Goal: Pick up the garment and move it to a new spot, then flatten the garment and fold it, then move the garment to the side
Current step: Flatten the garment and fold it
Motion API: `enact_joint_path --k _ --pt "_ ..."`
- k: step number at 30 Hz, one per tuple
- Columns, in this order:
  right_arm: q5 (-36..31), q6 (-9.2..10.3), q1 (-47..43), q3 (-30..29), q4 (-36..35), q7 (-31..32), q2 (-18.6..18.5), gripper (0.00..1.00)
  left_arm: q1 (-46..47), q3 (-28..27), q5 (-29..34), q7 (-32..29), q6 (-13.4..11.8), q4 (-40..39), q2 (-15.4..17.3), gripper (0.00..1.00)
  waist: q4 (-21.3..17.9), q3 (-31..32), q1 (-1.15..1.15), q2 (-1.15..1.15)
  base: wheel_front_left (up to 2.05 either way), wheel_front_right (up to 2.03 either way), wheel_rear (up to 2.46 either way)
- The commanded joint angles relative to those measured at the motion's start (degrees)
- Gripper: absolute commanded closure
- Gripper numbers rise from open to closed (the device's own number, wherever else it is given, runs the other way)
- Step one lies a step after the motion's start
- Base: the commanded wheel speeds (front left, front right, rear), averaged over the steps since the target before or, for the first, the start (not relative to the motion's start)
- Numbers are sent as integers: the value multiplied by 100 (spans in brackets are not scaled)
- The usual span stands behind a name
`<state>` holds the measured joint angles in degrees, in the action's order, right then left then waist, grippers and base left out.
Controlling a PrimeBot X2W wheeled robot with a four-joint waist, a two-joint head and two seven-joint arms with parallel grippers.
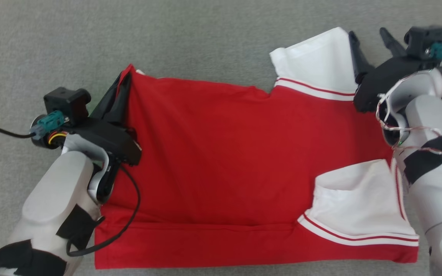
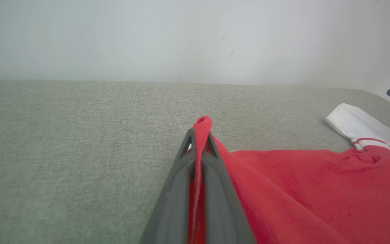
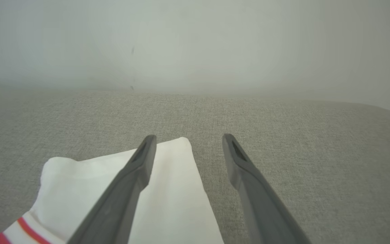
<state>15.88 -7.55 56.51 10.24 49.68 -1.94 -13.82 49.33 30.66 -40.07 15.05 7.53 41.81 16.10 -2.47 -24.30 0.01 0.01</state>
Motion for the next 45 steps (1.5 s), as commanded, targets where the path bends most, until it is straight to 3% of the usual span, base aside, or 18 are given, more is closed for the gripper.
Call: enact_joint_path --k 1,12,13,14,15,28,34,39,45 --pt "-128 8 221 -43 291 50 -26 0 136 10 55 20 -12 -34 -55 100 331 -328 -1 -1 0 0 0" --pt "-558 8 1146 -479 1855 0 -11 0 414 184 120 20 -12 -158 -289 100 654 -643 -1 -1 0 0 0" --pt "-599 8 1186 -500 1953 -24 22 4 414 197 120 20 -12 -158 -301 100 666 -660 -1 -1 0 0 0" --pt "-657 8 1222 -499 2021 -18 44 56 425 207 115 20 -12 -159 -308 100 672 -677 -1 -1 0 0 0" --pt "-698 8 1274 -515 2088 -24 57 100 437 214 110 19 -12 -158 -306 100 674 -691 -1 -1 0 0 0" --pt "-1125 8 1674 -956 2237 -1058 -346 100 369 -15 -561 20 -15 10 -132 100 486 -406 -1 -1 0 0 0" --pt "-861 8 1324 -964 2147 -1281 -77 100 142 -9 -806 20 -14 22 -23 100 374 -108 -1 -1 0 0 0" --pt "-392 8 798 -653 1593 -1324 71 100 -151 -35 -955 20 -14 -53 -9 100 293 162 -1 -1 0 0 0" --pt "529 8 -338 -191 137 -1325 -93 100 -565 -115 -1086 20 -13 -124 12 100 185 518 -1 -1 0 0 0"
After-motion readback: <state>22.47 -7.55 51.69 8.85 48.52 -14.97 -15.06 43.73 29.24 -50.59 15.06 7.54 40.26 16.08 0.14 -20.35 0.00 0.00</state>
